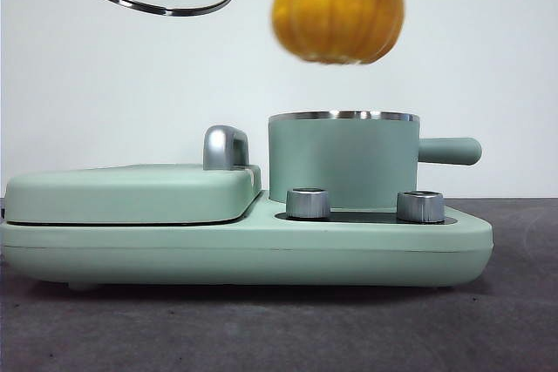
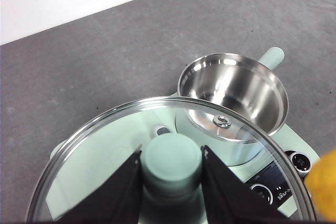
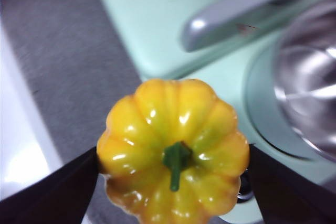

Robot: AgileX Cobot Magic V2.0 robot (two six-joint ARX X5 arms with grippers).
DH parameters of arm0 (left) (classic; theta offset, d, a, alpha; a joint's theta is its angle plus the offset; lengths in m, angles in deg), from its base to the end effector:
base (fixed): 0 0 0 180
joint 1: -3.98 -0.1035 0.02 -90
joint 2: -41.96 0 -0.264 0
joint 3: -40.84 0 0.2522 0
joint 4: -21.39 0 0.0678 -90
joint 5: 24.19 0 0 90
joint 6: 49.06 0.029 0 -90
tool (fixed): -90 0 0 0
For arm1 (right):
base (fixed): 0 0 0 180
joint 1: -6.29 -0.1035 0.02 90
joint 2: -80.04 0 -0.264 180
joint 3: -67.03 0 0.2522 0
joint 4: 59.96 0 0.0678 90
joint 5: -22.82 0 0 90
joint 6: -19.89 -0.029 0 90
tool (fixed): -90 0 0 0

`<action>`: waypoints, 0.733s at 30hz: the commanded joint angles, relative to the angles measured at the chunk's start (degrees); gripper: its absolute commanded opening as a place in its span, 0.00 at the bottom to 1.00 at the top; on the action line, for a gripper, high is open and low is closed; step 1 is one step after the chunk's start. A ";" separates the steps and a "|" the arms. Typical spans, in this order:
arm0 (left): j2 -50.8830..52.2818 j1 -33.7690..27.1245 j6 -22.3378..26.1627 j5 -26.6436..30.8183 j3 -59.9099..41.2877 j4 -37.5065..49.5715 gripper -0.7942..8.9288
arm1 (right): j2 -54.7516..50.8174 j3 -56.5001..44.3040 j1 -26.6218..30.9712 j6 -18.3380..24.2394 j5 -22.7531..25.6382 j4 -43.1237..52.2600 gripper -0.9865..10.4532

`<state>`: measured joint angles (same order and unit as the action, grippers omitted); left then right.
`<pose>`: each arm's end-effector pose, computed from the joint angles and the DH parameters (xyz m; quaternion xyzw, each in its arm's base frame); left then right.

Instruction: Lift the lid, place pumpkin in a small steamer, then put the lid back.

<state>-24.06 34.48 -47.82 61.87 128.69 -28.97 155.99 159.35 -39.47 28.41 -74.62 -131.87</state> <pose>0.1987 -0.1194 0.3923 0.0666 0.2367 -0.2895 0.9251 0.1735 0.1835 0.3511 -0.2113 0.4095 0.4278 0.7776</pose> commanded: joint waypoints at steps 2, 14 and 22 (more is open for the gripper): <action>0.20 0.13 -0.46 0.00 1.40 1.95 0.09 | 1.42 3.21 2.80 -2.69 0.57 0.17 0.41; 0.20 0.13 -0.46 0.00 1.40 1.95 0.09 | 13.88 16.52 12.79 -3.43 1.53 -0.02 0.41; 0.20 0.13 -0.46 0.00 1.40 1.92 0.09 | 24.55 25.20 15.50 -3.45 1.55 -0.20 0.41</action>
<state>-24.08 34.48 -47.82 61.84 128.69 -28.97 178.81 182.96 -23.71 25.54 -73.12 -132.18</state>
